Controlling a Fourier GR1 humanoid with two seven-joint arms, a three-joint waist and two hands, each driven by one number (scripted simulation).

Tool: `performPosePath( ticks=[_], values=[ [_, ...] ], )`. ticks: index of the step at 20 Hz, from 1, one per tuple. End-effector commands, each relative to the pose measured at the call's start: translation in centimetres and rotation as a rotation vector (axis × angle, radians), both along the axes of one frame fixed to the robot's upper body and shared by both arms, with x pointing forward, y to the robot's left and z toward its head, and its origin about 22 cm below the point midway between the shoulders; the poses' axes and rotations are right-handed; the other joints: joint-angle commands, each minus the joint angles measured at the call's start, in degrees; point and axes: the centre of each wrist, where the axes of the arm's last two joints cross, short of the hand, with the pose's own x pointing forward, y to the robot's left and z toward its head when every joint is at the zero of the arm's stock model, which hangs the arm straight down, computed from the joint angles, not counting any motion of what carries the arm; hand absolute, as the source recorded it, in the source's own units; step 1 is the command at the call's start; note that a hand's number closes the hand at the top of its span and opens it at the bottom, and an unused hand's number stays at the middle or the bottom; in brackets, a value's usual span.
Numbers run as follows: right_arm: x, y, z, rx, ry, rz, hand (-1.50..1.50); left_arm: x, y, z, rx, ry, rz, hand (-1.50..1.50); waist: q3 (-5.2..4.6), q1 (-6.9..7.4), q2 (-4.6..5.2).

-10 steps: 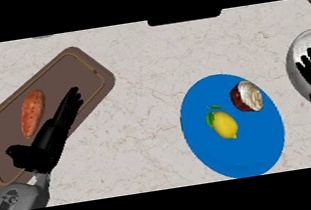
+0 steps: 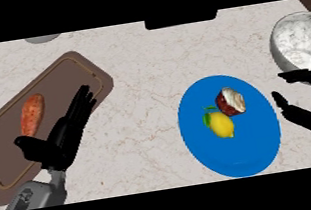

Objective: Pick the lemon from the plate and place it in the bowl

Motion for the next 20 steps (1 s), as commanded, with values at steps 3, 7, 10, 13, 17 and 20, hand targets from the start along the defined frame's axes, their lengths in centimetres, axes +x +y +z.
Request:
performPosePath(
  ticks=[3, 7, 10, 13, 17, 20],
  values=[
    [-3.9, 7.6, -0.3, -0.136, -0.122, 0.224, -1.50, -0.4, -2.6, 0.1, -0.063, 0.029, -0.016, 0.00, 0.33, 1.07, 0.09],
    [-4.8, 7.5, 1.7, -0.408, -0.035, 0.223, -1.50, -0.8, -3.3, 1.0, -0.066, 0.038, -0.029, 0.00, 0.20, 1.23, -0.01],
    [-5.6, 6.1, 2.3, -0.631, 0.036, 0.114, -1.50, -0.3, -2.2, 0.9, -0.040, 0.042, 0.003, 0.00, -0.12, 0.11, -0.34],
    [-5.9, 7.3, 4.5, -0.716, 0.140, 0.029, -1.50, 0.0, -1.4, 1.2, -0.042, 0.045, -0.012, 0.00, -0.15, 0.49, -0.18],
    [-6.2, 10.2, 6.7, -0.782, 0.308, -0.029, -1.50, 0.1, -3.2, 2.5, -0.057, 0.022, -0.045, 0.00, 0.00, 1.86, 0.09],
    [-5.6, 13.2, 7.9, -0.808, 0.409, -0.034, -1.50, 0.4, -4.2, 2.7, -0.055, 0.035, -0.060, 0.00, 0.02, 3.03, 0.55]
  ],
)
